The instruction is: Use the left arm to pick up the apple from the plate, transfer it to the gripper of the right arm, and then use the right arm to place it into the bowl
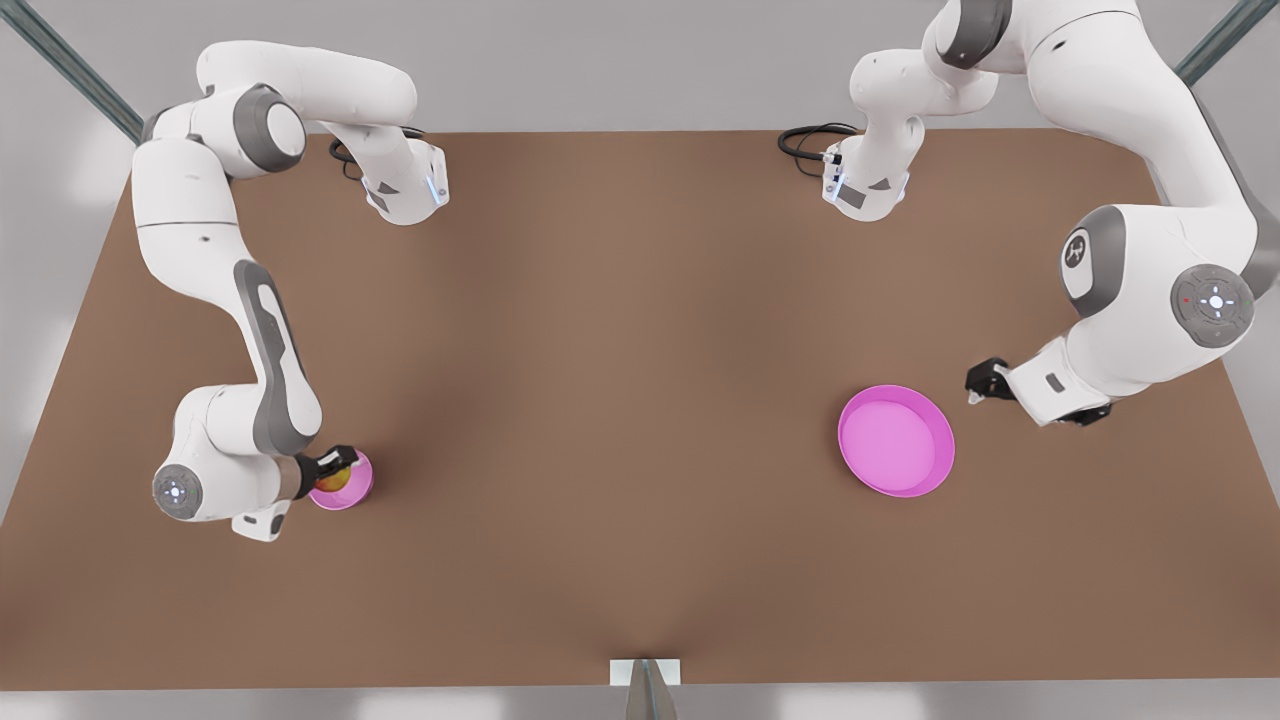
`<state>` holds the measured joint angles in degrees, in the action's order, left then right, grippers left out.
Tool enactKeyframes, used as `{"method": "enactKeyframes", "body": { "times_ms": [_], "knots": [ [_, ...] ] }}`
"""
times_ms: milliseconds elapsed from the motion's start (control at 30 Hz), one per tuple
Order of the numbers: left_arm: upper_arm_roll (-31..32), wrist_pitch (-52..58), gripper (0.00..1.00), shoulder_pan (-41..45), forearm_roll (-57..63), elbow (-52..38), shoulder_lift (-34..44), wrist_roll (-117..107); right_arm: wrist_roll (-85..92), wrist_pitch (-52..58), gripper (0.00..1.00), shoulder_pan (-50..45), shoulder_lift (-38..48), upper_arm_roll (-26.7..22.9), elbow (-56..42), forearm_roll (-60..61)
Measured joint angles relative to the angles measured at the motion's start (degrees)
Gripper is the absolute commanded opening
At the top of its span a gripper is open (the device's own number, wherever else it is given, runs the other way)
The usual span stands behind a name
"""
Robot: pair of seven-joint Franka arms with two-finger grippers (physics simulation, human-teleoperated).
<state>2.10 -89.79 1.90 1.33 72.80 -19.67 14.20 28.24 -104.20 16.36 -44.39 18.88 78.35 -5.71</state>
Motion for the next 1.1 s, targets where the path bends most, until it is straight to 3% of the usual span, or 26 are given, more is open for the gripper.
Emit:
{"method": "enactKeyframes", "body": {
  "times_ms": [233, 267, 367, 467, 633, 800, 1000, 1100],
  "knots": [
    [0.04, -0.02, 1.00, 0.18, -0.11, 0.03, 0.00, -10.49, 1.39, -3.41, 0.69, 1.18, -2.52, -0.09, 0.08, -1.45],
    [0.06, -0.02, 1.00, 0.21, -0.12, 0.05, 0.00, -11.70, 1.63, -3.87, 0.77, 1.33, -2.82, -0.09, 0.09, -1.58],
    [0.15, -0.03, 1.00, 0.30, -0.13, 0.04, 0.00, -14.93, 2.24, -4.86, 0.77, 1.46, -3.11, -0.09, 0.17, -1.94],
    [0.17, -0.04, 1.00, 0.30, -0.14, 0.04, 0.00, -17.68, 2.69, -5.34, 1.00, 1.24, -3.13, -0.06, 0.24, -2.13],
    [0.17, -0.05, 1.00, 0.30, -0.14, 0.00, 0.00, -21.37, 2.95, -4.53, 1.00, 0.70, -1.68, 0.84, -0.13, -2.17],
    [0.46, -0.09, 1.00, 0.53, -0.15, -0.06, 0.00, -23.89, 1.68, -0.33, 1.00, -1.56, 8.78, 2.74, -1.48, -2.27],
    [0.53, -0.34, 1.00, 1.00, -0.26, -0.09, 0.00, -25.25, -2.67, 10.51, 1.00, -1.95, 28.38, 3.28, -1.95, -2.20],
    [0.53, -0.40, 1.00, 1.00, -0.29, -0.09, 0.00, -25.78, -5.11, 14.84, 1.00, 0.38, 31.95, 3.67, -1.33, -1.98]
  ]
}}
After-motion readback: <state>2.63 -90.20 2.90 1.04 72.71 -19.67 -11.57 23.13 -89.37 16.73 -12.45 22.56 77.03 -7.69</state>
